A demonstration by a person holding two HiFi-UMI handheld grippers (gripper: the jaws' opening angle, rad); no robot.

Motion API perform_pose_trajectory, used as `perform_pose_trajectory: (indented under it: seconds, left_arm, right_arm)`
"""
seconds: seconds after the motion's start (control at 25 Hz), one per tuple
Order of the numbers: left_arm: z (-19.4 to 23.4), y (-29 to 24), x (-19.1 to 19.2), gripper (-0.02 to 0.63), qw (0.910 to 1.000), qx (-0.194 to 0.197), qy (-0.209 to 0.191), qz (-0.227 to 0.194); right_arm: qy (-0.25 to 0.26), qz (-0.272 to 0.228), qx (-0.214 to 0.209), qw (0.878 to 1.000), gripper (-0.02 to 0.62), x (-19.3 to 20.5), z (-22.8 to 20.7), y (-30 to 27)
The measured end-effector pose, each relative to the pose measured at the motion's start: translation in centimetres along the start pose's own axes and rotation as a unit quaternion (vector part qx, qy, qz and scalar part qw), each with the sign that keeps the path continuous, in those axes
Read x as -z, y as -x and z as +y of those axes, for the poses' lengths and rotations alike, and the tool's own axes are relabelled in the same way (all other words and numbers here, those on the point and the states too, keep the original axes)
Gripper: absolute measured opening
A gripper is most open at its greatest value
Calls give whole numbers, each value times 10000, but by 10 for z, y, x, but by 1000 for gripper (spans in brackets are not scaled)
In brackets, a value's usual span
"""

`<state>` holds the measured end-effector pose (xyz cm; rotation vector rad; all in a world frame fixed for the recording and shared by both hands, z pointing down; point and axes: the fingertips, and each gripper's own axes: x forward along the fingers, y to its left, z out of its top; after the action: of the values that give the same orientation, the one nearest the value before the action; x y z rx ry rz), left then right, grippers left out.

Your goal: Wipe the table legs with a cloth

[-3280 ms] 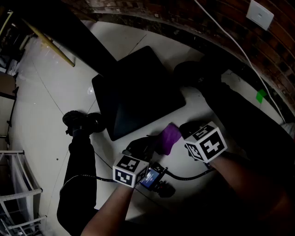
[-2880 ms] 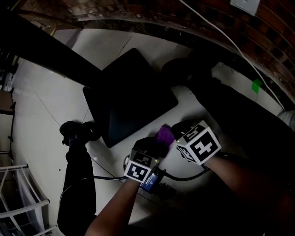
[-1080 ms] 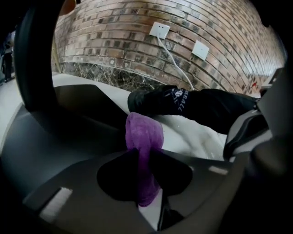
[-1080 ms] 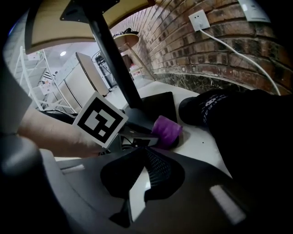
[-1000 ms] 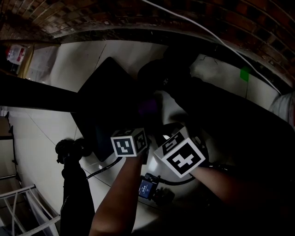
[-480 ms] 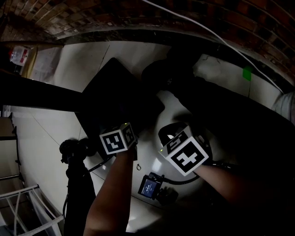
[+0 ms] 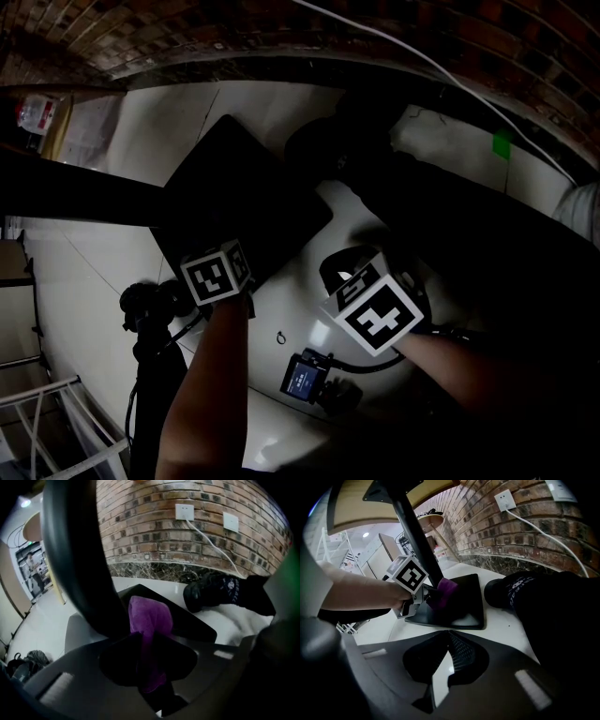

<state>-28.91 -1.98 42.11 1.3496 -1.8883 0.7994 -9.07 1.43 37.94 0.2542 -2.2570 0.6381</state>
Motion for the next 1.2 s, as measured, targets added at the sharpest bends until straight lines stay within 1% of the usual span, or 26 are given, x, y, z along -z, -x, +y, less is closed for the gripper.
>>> perform_pose_trajectory:
  seconds: [0.16, 0.28, 0.36, 0.52, 0.6, 0.68, 0.76, 0.8, 0.88, 0.96, 1.0, 1.04, 1.2]
  left_arm:
    - [-33, -1, 13, 95, 9979, 343, -540, 131]
    - [-56, -1, 27, 95, 9947, 560, -838, 181]
    - [-69, 0, 36, 95, 9929, 658, -974, 205]
    - [-88, 2, 49, 95, 9903, 841, -1073, 284]
    - [-97, 3, 53, 95, 9875, 961, -1212, 304]
    - [-106, 3, 57, 95, 9824, 1183, -1409, 314]
    - [-113, 4, 60, 97, 9751, 1374, -1714, 310]
    - [-115, 4, 61, 97, 9702, 1430, -1932, 303]
    - [-117, 3, 65, 97, 9569, 1530, -2447, 314]
    - [-111, 2, 69, 98, 9451, 1514, -2867, 410]
    - [-105, 2, 69, 98, 9427, 1461, -2968, 441]
    - [-98, 2, 66, 98, 9430, 1391, -2989, 453]
    - [-65, -1, 47, 100, 9525, 996, -2853, 391]
  right_arm:
    - [28, 2, -1, 10000, 3, 0, 1, -1]
    - [37, 2, -6, 10000, 2, 0, 2, -1]
    - [42, 11, -16, 10000, 2, 0, 2, -1]
    - [63, 25, -11, 10000, 2, 1, 2, -1]
    - [69, 24, -9, 10000, 3, 1, 2, -1]
    - [65, 38, -16, 10000, 2, 2, 3, -1]
    - [66, 20, -9, 10000, 3, 1, 3, -1]
    - [67, 7, -5, 10000, 2, 0, 3, -1]
    - [58, 15, -1, 10000, 3, 1, 2, -1]
    - [25, 46, -27, 10000, 2, 3, 3, -1]
    - [29, 33, -40, 10000, 2, 2, 3, -1]
    - [45, 13, -42, 10000, 2, 1, 3, -1]
    - [58, 24, -23, 10000, 2, 1, 2, -1]
